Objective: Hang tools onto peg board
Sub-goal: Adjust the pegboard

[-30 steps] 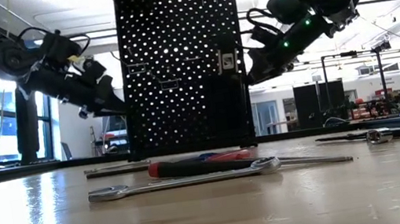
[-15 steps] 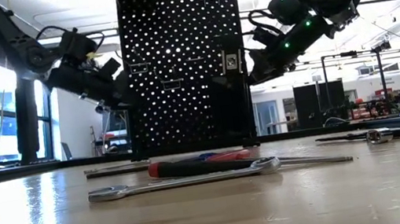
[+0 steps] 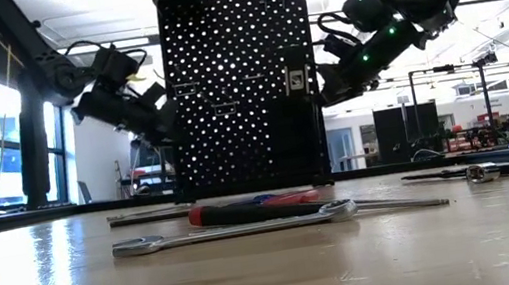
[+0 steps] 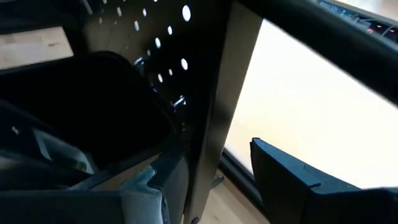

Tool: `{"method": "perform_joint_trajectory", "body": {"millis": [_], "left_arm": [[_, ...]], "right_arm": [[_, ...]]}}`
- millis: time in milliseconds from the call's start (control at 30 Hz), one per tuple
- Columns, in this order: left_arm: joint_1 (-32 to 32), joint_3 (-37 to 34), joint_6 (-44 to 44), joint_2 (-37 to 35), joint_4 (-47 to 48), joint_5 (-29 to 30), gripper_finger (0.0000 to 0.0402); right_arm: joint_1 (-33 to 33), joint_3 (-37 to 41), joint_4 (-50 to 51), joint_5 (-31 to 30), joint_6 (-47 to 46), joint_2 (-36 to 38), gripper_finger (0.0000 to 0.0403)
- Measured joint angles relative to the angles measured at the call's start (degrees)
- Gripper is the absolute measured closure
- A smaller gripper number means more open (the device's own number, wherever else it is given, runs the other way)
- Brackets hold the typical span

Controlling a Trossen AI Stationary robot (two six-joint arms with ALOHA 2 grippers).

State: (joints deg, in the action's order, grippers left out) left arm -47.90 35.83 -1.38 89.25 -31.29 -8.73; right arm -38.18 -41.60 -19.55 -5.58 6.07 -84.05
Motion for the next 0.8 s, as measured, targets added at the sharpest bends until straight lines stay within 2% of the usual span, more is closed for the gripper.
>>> {"method": "perform_joint_trajectory", "body": {"millis": [800], "left_arm": [[1.16,1.58,-1.76,-2.17,4.47,0.3,0.0261]], "right_arm": [[-1.1,-0.02,2.24,1.07,-1.09,1.7,0.0237]]}}
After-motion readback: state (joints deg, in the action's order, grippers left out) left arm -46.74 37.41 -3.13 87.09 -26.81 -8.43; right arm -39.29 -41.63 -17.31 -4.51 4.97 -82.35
